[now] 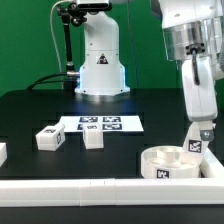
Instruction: Assemble stool
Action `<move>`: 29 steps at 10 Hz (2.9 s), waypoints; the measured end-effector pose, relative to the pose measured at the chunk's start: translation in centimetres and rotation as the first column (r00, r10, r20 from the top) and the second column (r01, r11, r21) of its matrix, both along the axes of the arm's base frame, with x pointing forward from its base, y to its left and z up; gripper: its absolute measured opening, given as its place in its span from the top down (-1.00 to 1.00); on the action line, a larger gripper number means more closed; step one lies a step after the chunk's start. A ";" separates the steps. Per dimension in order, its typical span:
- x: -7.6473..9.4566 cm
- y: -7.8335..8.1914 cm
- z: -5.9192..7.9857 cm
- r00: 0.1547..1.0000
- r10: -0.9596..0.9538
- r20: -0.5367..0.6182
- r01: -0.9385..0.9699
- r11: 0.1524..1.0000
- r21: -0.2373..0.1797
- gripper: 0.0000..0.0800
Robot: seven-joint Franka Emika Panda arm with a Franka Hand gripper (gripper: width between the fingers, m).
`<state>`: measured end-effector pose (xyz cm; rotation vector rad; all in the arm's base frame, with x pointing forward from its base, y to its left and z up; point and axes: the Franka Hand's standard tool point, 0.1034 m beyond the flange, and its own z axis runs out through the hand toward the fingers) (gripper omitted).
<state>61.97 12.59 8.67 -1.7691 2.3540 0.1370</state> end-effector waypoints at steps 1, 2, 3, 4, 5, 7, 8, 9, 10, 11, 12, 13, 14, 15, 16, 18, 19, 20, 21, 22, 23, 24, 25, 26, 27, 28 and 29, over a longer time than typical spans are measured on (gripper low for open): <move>0.1 -0.2 0.6 0.999 0.035 0.015 -0.035 0.999 -0.003 -0.55; 0.1 -0.7 1.4 0.994 0.102 0.036 -0.102 0.995 -0.012 -0.61; -0.1 -1.4 2.0 0.983 0.178 0.055 -0.177 0.984 -0.027 -0.61; -0.2 -1.9 2.2 0.962 0.268 0.059 -0.265 0.963 -0.043 -0.62; -0.3 -2.4 2.4 0.941 0.335 0.041 -0.333 0.942 -0.047 -0.62; -0.2 -2.5 2.5 0.940 0.341 0.032 -0.339 0.940 -0.044 -0.62; -0.2 -2.5 2.5 0.940 0.341 0.031 -0.339 0.940 -0.044 -0.62; -0.2 -2.5 2.5 0.940 0.341 0.031 -0.339 0.940 -0.044 -0.62; -0.2 -2.5 2.5 0.940 0.341 0.031 -0.339 0.940 -0.044 -0.62; -0.2 -2.5 2.4 0.940 0.341 0.031 -0.339 0.940 -0.044 -0.62; -0.4 -2.9 2.3 0.908 0.417 0.027 -0.416 0.908 -0.053 -0.62; -1.1 -4.1 2.0 0.834 0.552 0.010 -0.550 0.833 -0.053 -0.62; -1.3 -5.4 2.0 0.801 0.598 0.013 -0.596 0.800 -0.062 -0.62; -1.7 -6.9 2.0 0.778 0.628 0.015 -0.626 0.777 -0.071 -0.62; -2.3 -7.8 1.8 0.773 0.634 0.017 -0.631 0.771 -0.082 -0.62; -2.4 -7.8 1.7 0.716 0.697 0.023 -0.693 0.715 -0.092 -0.62; -2.4 -7.8 1.6 0.682 0.731 0.027 -0.726 0.681 -0.097 -0.62; -2.4 -7.9 1.6 0.625 0.780 0.033 -0.773 0.625 -0.107 -0.62; -2.5 -8.0 1.4 0.550 0.835 0.028 -0.827 0.549 -0.121 -0.62; -2.8 -8.3 0.9 0.387 0.922 -0.008 -0.913 0.381 -0.145 -0.62; -3.4 -8.7 0.3 0.247 0.969 -0.031 -0.959 0.239 -0.154 -0.62; -3.7 -8.9 0.3 0.113 0.992 -0.055 -0.982 0.103 -0.160 -0.62; -3.7 -9.1 0.4 0.013 0.998 -0.068 -0.987 0.002 -0.163 -0.62; -3.8 -9.8 0.3 -0.121 0.990 -0.067 -0.978 -0.131 -0.165 -0.62; -3.7 -11.1 0.3 -0.185 0.980 -0.069 -0.967 -0.194 -0.166 -0.62; -3.7 -11.0 0.3 -0.233 0.970 -0.069 -0.956 -0.241 -0.167 -0.62; -3.7 -10.9 0.3 -0.304 0.950 -0.067 -0.935 -0.311 -0.169 -0.62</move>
Offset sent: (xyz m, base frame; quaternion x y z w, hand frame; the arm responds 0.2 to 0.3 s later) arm -0.0108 -0.0274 0.0171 -0.0099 0.0445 -0.2174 0.9750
